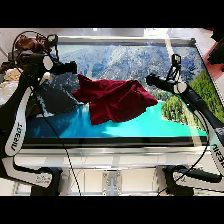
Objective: Fold the shirts.
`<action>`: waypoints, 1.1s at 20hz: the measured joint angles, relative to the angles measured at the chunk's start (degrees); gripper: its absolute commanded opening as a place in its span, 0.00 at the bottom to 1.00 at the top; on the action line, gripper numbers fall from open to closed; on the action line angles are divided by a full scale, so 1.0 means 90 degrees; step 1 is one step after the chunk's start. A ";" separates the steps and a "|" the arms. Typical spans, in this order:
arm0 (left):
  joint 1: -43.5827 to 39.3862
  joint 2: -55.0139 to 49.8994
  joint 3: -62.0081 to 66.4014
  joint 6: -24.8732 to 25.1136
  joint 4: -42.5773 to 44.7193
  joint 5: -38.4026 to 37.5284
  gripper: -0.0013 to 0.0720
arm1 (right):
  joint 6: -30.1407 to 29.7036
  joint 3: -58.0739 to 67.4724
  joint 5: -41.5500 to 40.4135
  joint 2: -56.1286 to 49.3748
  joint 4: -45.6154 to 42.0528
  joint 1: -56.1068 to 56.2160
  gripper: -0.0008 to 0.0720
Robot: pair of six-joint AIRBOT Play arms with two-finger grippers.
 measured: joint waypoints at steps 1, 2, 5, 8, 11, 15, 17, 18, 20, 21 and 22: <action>-0.0002 0.0063 0.0070 0.0002 0.0102 0.0029 0.98 | 0.0027 -0.0085 0.0595 0.0124 0.0024 -0.0087 0.67; -0.0002 0.0148 0.0124 0.0002 0.0255 0.0032 0.98 | 0.0078 -0.0236 0.1095 0.0265 0.0061 -0.0126 0.67; 0.0000 0.0432 0.0211 0.0005 0.0665 0.0090 0.98 | 0.0413 -0.1217 0.1736 0.0797 0.0712 0.0032 0.67; 0.0000 0.0624 0.0248 0.0007 0.0918 0.0041 0.98 | 0.0619 -0.2470 0.1229 0.1139 0.2725 0.0741 0.67; 0.0000 0.0697 0.0260 0.0010 0.1015 -0.0124 0.98 | 0.0687 -0.3351 -0.0090 0.1273 0.5081 0.2067 0.67; -0.0002 0.0729 0.0260 0.0012 0.1061 -0.0301 0.98 | 0.0763 -0.3781 -0.1729 0.1277 0.6992 0.3619 0.67; 0.0000 0.0731 0.0260 0.0015 0.1061 -0.0413 0.98 | 0.0891 -0.3857 -0.2064 0.1141 0.7480 0.4000 0.67; 0.0000 0.0733 0.0260 0.0015 0.1061 -0.0447 0.98 | 0.0996 -0.3878 -0.2220 0.1044 0.7650 0.4114 0.67; 0.0000 0.0736 0.0260 0.0015 0.1064 -0.0515 0.98 | 0.1175 -0.3900 -0.2385 0.0867 0.7849 0.4243 0.67; 0.0000 0.0736 0.0260 0.0015 0.1061 -0.0539 0.98 | 0.1258 -0.3886 -0.2470 0.0772 0.7915 0.4291 0.65; 0.0000 0.0736 0.0260 0.0017 0.1061 -0.0556 0.98 | 0.1316 -0.3840 -0.2540 0.0685 0.7987 0.4318 0.60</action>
